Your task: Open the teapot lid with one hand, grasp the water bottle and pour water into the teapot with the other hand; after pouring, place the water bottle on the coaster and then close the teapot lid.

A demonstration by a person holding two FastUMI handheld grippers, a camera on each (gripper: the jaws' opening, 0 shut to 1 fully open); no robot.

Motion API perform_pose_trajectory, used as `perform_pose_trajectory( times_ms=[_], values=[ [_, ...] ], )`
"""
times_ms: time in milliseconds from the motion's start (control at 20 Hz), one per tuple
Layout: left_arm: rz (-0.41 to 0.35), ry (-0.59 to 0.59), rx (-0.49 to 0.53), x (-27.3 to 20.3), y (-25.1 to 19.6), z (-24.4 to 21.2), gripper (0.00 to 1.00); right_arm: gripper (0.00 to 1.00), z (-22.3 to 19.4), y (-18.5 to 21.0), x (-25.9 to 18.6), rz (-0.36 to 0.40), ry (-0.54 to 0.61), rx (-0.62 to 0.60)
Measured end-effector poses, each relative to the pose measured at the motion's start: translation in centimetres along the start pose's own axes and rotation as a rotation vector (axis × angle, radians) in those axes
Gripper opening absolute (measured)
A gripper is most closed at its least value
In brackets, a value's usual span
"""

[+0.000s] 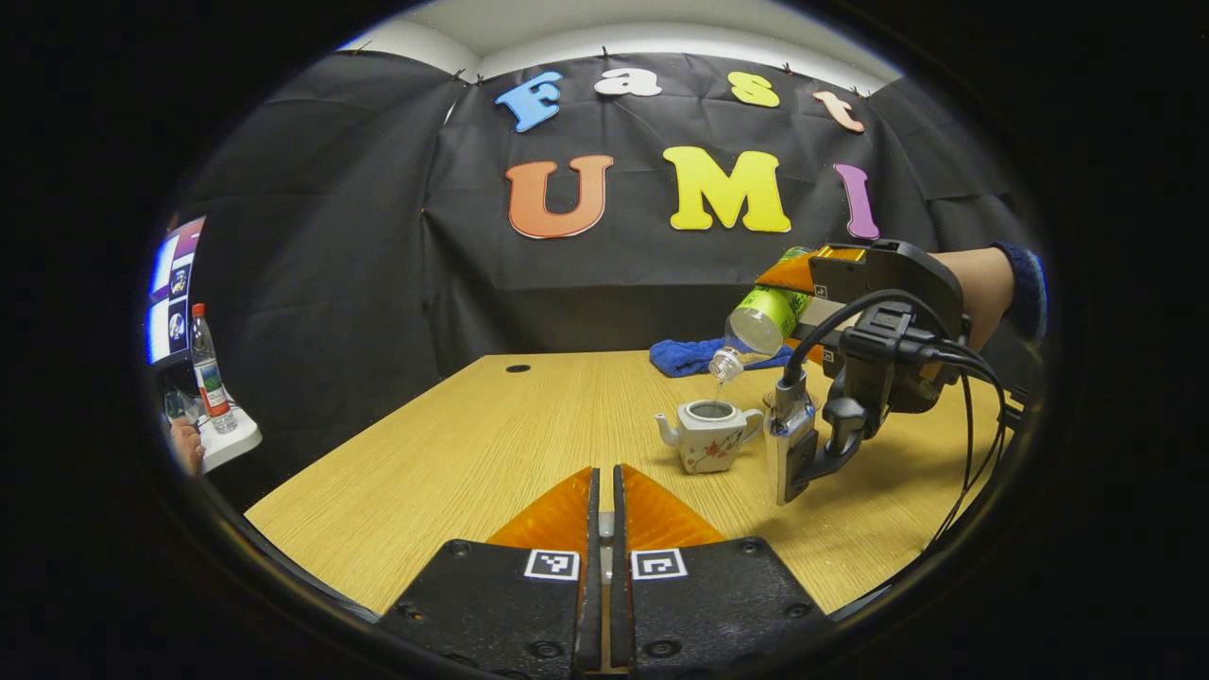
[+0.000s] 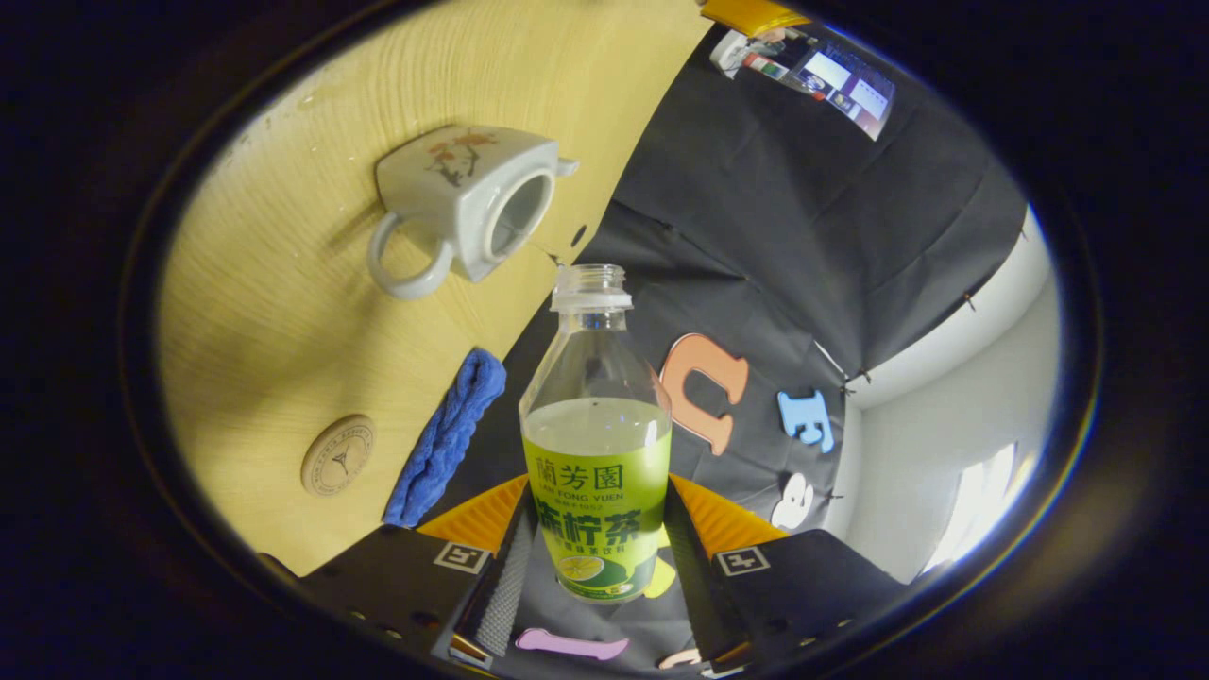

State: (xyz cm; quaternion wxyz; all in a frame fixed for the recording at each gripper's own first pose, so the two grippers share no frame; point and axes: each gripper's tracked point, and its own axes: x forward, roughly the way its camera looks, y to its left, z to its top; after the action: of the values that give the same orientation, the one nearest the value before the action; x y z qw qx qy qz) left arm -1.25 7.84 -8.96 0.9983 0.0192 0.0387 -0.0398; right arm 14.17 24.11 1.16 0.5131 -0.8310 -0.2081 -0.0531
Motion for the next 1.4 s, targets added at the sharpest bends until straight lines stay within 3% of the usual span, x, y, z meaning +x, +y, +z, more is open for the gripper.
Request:
perform_pose_trajectory(
  times_ms=[450,700,900,950,1400],
  values=[
    [0.011,0.008,0.007,0.0,0.1,-0.1,0.06,0.74,-0.4,1.7,-0.1,0.026,0.017,0.082],
    [0.018,0.013,0.004,-0.1,0.1,-0.1,0.06,0.74,-0.3,2.8,-0.4,0.061,0.019,0.214],
    [0.026,0.004,-0.005,-0.2,0.2,0.3,0.06,0.72,-0.3,4.4,-0.9,0.126,0.037,0.446],
    [0.028,0.003,-0.011,-0.2,0.2,0.4,0.06,0.75,-0.4,4.7,-1.1,0.139,0.045,0.515],
    [0.050,-0.008,-0.017,-0.1,0.2,1.9,0.06,0.72,-3.0,4.6,-2.7,0.143,0.137,1.111]
  ],
)
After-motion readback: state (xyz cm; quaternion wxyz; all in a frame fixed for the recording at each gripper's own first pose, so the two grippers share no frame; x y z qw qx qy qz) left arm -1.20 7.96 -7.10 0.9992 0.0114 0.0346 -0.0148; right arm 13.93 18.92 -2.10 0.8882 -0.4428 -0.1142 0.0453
